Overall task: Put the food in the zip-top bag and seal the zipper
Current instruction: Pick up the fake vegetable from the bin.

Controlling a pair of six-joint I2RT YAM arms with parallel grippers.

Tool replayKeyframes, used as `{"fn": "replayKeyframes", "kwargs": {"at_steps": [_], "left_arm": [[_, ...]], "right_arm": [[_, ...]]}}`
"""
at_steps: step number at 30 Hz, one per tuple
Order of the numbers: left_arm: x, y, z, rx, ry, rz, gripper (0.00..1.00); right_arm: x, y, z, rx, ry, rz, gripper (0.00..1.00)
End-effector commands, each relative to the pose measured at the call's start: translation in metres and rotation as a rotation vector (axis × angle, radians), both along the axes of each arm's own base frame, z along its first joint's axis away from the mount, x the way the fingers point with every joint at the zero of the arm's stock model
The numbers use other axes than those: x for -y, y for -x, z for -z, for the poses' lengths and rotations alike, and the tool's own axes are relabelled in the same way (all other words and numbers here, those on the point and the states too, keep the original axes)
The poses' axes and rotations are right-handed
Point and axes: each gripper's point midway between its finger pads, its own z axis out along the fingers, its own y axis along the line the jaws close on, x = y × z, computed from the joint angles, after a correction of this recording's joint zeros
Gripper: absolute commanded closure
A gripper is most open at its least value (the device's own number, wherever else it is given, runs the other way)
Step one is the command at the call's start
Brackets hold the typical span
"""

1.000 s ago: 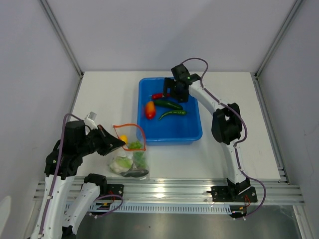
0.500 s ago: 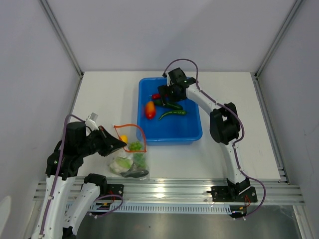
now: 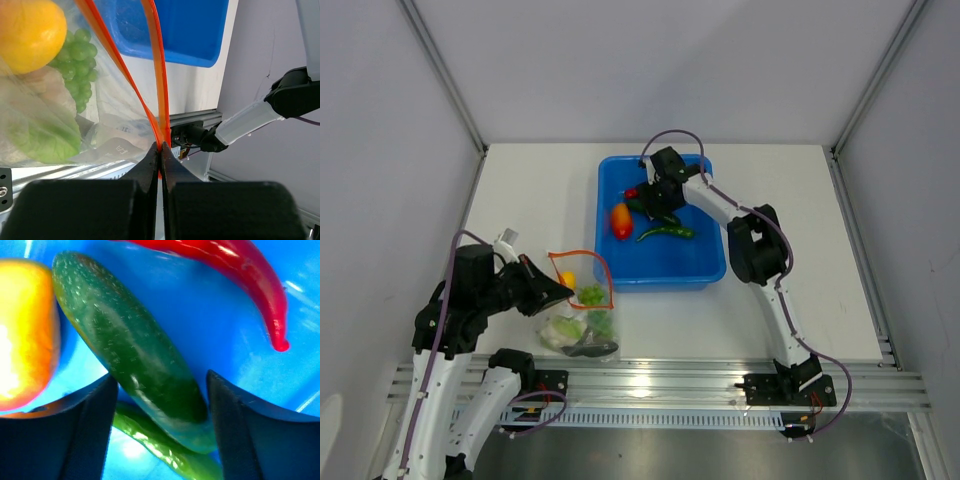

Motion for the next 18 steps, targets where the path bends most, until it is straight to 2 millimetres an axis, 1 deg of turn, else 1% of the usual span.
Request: {"fn": "replayKeyframes", "kwargs": {"at_steps": [1, 2, 4, 5, 6, 7, 8, 10, 11, 14, 15, 16, 17, 18], "left_arm": [[0.002, -0.001, -0.013, 0.038, 0.012, 0.021, 0.99], [0.002, -0.001, -0.013, 0.035, 0.011, 0.021, 0.99], [0.002, -0.002, -0.012, 0.035, 0.010, 0.024, 0.99], [0.002, -0.002, -0.013, 0.037, 0.011, 0.024, 0.99], [0.003, -0.002, -0.014, 0.039, 0.014, 0.024, 0.99], [0.003, -0.002, -0.012, 0.029, 0.017, 0.023, 0.99], [0.005, -0.002, -0.011, 0.029, 0.027, 0.030, 0.99], [0.007, -0.003, -0.011, 0.025, 0.044, 0.029, 0.99], [0.007, -0.005, -0.010, 0.029, 0.047, 0.027, 0.99], [0.008, -0.007, -0.007, 0.026, 0.050, 0.024, 0.99], [0.008, -0.007, -0.007, 0.024, 0.049, 0.025, 0.99], [0.008, -0.007, -0.006, 0.022, 0.049, 0.025, 0.99], [0.007, -0.008, -0.006, 0.025, 0.047, 0.022, 1.00], [0.007, -0.007, -0.005, 0.027, 0.044, 0.021, 0.99]], "right_arm": [[-0.010, -0.004, -0.010, 0.045, 0.013, -0.015, 0.35], [-0.009, -0.005, -0.012, 0.050, 0.015, -0.010, 0.47], [-0.007, -0.007, -0.018, 0.064, 0.018, 0.002, 0.63], [-0.006, -0.009, -0.027, 0.076, 0.008, 0.016, 0.76], [-0.005, -0.010, -0.032, 0.082, 0.003, 0.021, 0.82], [-0.005, -0.009, -0.037, 0.089, 0.002, 0.027, 0.85], [-0.001, -0.012, -0.048, 0.110, 0.011, 0.050, 0.93], [0.006, -0.011, -0.063, 0.119, 0.029, 0.098, 0.99], [0.009, -0.010, -0.081, 0.143, 0.027, 0.117, 1.00], [0.015, 0.000, -0.105, 0.156, 0.016, 0.133, 1.00], [0.018, 0.006, -0.132, 0.186, -0.013, 0.142, 1.00], [0.020, 0.011, -0.138, 0.178, -0.031, 0.156, 1.00], [0.020, 0.016, -0.149, 0.181, -0.055, 0.158, 1.00], [0.017, 0.027, -0.169, 0.177, -0.099, 0.144, 1.00]]}}
